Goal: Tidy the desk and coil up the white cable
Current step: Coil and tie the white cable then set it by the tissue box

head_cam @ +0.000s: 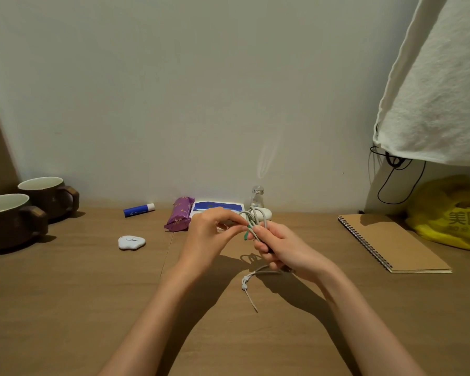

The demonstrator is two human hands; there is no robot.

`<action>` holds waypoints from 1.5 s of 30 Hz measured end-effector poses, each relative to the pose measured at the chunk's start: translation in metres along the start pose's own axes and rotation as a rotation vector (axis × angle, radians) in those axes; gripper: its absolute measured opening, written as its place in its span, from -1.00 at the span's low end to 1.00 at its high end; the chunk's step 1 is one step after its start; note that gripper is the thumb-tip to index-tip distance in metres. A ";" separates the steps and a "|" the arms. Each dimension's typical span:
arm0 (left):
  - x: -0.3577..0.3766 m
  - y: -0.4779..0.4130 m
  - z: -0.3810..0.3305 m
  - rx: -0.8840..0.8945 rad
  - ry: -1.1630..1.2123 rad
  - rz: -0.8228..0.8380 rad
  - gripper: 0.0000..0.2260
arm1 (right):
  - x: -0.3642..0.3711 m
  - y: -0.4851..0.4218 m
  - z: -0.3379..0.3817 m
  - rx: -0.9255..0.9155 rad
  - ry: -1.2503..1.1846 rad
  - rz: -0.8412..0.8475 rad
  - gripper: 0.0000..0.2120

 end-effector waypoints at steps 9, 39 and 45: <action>0.000 0.006 -0.011 0.369 -0.485 -0.157 -0.49 | -0.020 0.009 0.005 -0.005 0.138 0.020 -0.80; 0.056 0.016 0.020 0.042 -0.684 0.420 -0.60 | -0.019 0.012 -0.005 0.090 0.445 0.293 -0.73; 0.034 0.008 0.031 0.018 -0.575 0.286 -0.83 | -0.022 0.010 0.001 -0.023 0.410 0.133 -0.78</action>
Point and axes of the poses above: each hand's wrist, its own y-axis away from the middle knuckle, its own x-axis out of the palm, z = x × y, the point moved 4 cm from there along -y, towards the middle knuckle, and after that the axes turned 15 degrees about -x, right-handed, at the moved point
